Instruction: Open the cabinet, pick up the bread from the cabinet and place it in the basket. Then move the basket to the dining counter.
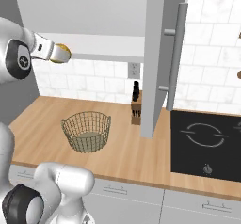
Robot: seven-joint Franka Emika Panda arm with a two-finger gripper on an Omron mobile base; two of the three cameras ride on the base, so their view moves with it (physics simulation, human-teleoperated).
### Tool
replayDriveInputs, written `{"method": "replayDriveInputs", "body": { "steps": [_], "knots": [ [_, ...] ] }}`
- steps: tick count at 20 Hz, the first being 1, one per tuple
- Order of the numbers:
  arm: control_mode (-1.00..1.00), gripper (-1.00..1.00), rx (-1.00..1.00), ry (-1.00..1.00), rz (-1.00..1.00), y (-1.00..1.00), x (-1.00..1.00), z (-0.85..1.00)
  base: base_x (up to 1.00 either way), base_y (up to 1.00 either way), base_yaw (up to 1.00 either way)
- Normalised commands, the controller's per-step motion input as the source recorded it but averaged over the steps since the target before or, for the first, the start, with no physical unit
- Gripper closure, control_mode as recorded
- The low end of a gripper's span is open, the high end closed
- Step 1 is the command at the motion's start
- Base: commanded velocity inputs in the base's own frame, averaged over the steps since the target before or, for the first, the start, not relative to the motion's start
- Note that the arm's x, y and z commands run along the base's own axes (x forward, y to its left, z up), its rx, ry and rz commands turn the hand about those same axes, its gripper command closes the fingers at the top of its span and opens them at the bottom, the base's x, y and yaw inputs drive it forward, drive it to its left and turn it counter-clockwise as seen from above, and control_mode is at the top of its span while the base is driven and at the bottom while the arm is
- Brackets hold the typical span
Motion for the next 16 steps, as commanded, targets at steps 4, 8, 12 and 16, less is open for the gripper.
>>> {"method": "replayDriveInputs", "body": {
  "steps": [4, 8, 12, 16],
  "knots": [
    [-1.0, 1.0, 0.02, 0.01, 0.0, 0.0, -1.0, -0.31, 0.0, 0.0, 0.0],
    [-1.0, 1.0, 0.03, 0.15, 0.0, 0.0, -0.84, -0.59, 0.0, 0.0, 0.0],
    [-1.0, 1.0, 0.08, 0.29, 0.0, 0.0, -0.12, -0.72, 0.0, 0.0, 0.0],
    [-1.0, 1.0, 0.06, 0.41, 0.0, 0.0, 0.21, -0.75, 0.0, 0.0, 0.0]
  ]
}}
